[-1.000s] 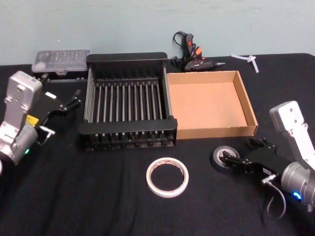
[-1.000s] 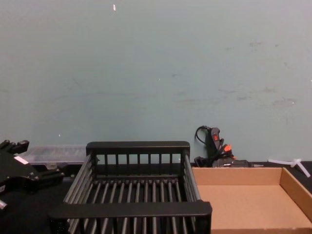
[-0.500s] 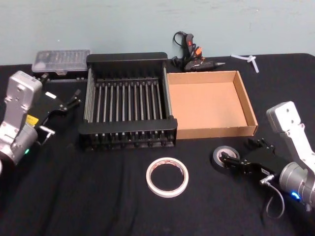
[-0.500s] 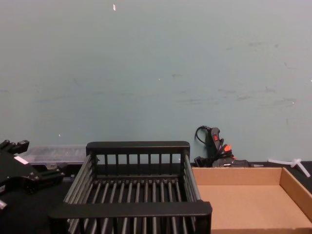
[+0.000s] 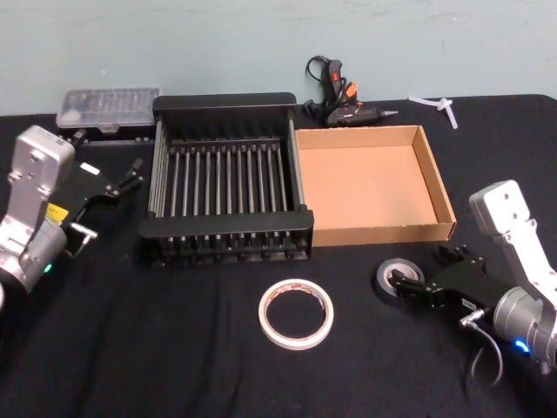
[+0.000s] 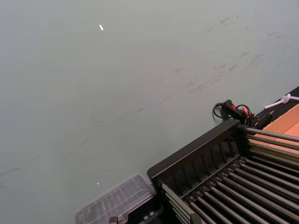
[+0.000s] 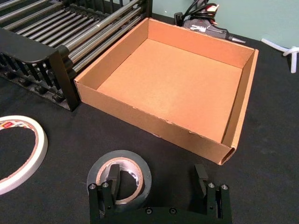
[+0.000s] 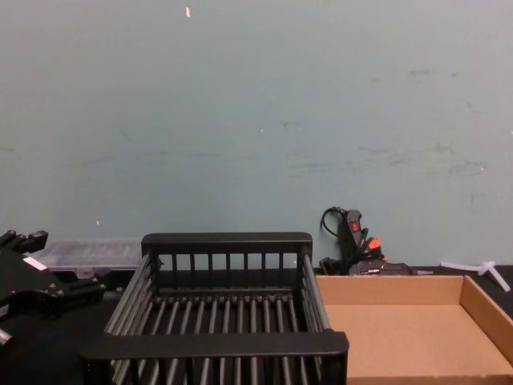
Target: Pick up the white tape and place it into the black box , Pick up the silver tape and place it into the brown box.
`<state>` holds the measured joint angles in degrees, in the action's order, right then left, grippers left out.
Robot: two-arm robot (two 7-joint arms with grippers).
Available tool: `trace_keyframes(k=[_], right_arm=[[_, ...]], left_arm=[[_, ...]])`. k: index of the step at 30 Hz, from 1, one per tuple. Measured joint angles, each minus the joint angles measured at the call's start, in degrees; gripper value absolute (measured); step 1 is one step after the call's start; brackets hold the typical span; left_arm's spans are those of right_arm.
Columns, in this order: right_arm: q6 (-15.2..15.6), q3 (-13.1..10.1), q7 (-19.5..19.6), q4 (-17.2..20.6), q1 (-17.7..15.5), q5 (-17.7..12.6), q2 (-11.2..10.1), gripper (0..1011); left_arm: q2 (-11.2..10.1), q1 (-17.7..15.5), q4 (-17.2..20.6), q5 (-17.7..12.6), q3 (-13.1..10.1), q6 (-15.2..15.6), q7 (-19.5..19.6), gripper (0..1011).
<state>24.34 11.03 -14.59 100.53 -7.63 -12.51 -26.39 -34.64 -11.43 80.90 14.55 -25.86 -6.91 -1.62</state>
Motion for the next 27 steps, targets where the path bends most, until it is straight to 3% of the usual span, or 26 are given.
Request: trace_keyframes(k=[8, 21, 27], right_arm=[[0.0, 0.0, 0.0, 0.0, 0.0, -0.1, 0.0, 903], [0.0, 0.0, 0.0, 0.0, -0.1, -0.3, -0.1, 533], [0.0, 0.0, 0.0, 0.1, -0.1, -0.3, -0.1, 302]], left_arm=[[0.0, 0.0, 0.0, 0.0, 0.0, 0.0, 0.0, 1001], [0.0, 0.0, 0.0, 0.0, 0.0, 0.0, 0.0, 1001], [0.0, 0.0, 0.0, 0.0, 0.0, 0.0, 0.0, 1001]])
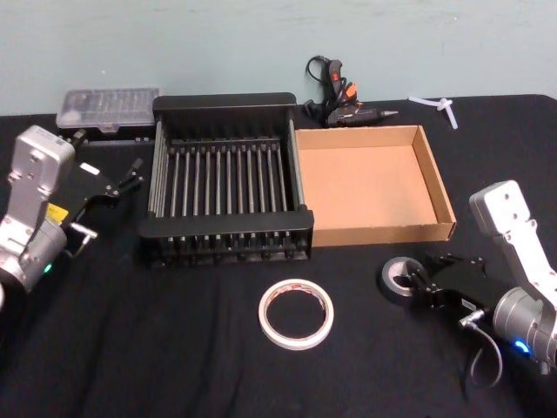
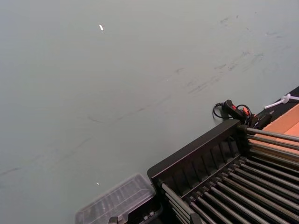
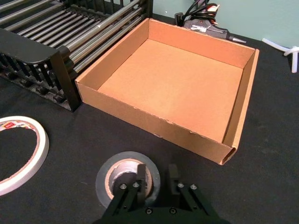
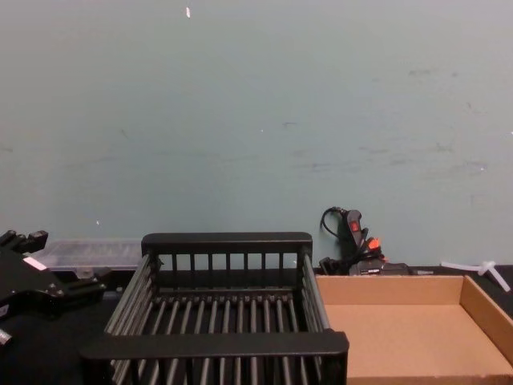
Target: Pick up the white tape and place it into the black box , Pick up the silver tape and place it into the brown box.
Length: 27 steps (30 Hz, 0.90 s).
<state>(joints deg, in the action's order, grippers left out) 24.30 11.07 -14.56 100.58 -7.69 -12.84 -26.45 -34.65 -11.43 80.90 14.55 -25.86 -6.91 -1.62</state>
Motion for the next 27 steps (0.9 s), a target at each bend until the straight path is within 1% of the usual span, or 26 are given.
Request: trace_keyframes(k=[5, 7, 21, 27], right_arm=[[0.0, 0.0, 0.0, 0.0, 0.0, 0.0, 0.0, 172], [0.0, 0.0, 0.0, 0.0, 0.0, 0.0, 0.0, 146], [0.0, -0.1, 0.0, 0.0, 0.0, 0.0, 0.0, 140], [-1.0, -0.7, -1.0, 0.2, -0.1, -0.6, 0.5, 140]], left_arm=[[0.0, 0.0, 0.0, 0.0, 0.0, 0.0, 0.0, 1002], [0.0, 0.0, 0.0, 0.0, 0.0, 0.0, 0.0, 1001], [0.0, 0.0, 0.0, 0.0, 0.0, 0.0, 0.0, 1002], [0.0, 0.0, 0.0, 0.0, 0.0, 0.0, 0.0, 1001]])
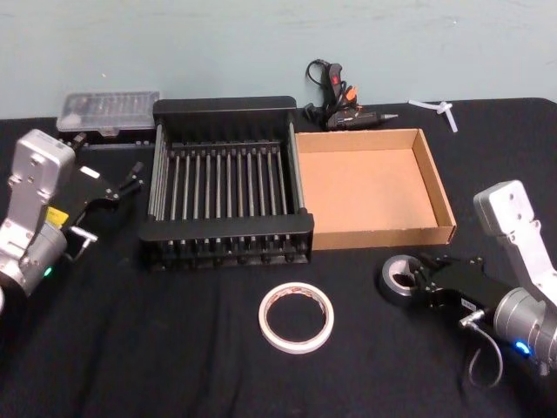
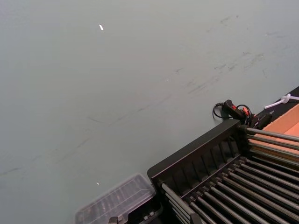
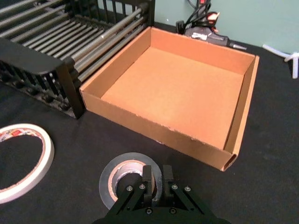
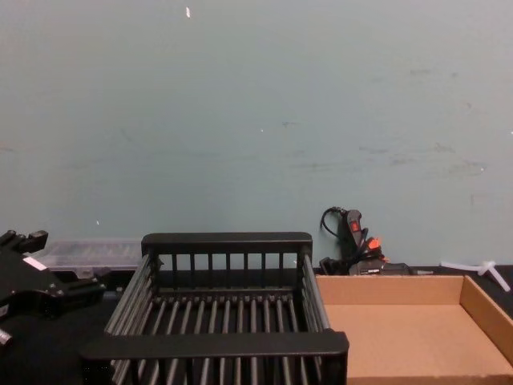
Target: Pick up the white tape and place it into the black box , Pick up the silver tape and place it into the brown box.
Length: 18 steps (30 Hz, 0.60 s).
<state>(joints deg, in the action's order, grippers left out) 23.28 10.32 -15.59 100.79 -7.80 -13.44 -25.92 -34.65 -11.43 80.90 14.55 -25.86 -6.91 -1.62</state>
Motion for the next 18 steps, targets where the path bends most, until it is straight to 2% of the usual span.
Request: trace_keyframes(k=[8, 18], right_arm=[[-0.6, -0.6, -0.6, 1.6, 0.0, -0.4, 0.0, 140], [-1.5, -1.3, -1.4, 5.5, -0.1, -1.5, -0.9, 140]], left_arm=[[0.0, 0.0, 0.0, 0.0, 0.0, 0.0, 0.0, 1002], [0.0, 0.0, 0.0, 0.0, 0.0, 0.0, 0.0, 1002]])
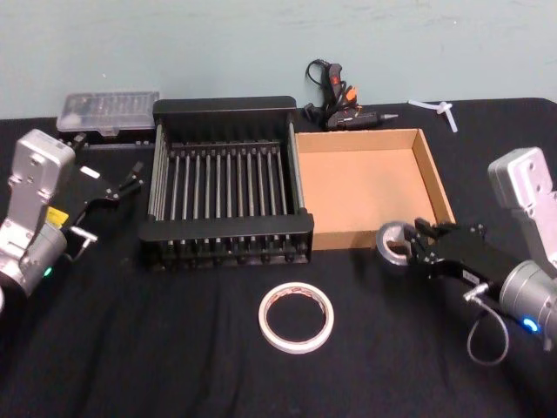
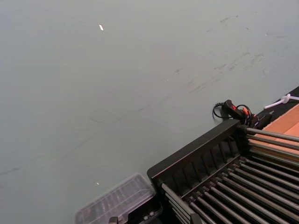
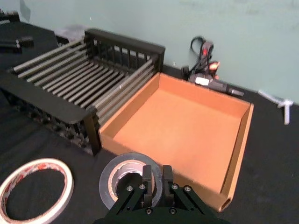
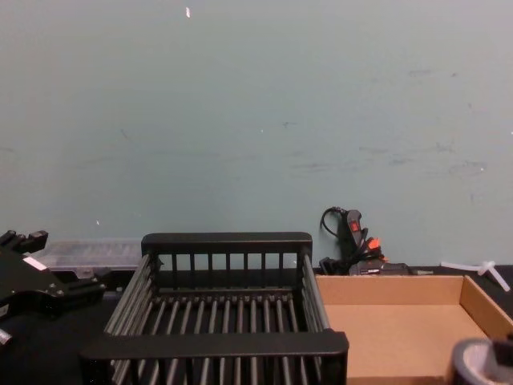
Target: Pick up the white tape and place it into the black box , Pick up the silver tape and place it into the brown box.
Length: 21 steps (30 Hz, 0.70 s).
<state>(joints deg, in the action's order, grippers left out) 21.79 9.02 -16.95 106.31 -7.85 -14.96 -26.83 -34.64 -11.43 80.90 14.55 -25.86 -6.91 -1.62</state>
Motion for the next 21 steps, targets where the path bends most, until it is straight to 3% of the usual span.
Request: trace_keyframes(k=[10, 21], right_arm=[[-1.8, -0.1, 1.1, 0.1, 3.5, 1.6, -0.1, 140], [-3.7, 1.1, 1.9, -5.3, 9.9, 5.0, 2.0, 140]], left_arm=[[0.0, 0.0, 0.0, 0.0, 0.0, 0.0, 0.0, 1000], [0.0, 0.0, 0.0, 0.0, 0.0, 0.0, 0.0, 1002]])
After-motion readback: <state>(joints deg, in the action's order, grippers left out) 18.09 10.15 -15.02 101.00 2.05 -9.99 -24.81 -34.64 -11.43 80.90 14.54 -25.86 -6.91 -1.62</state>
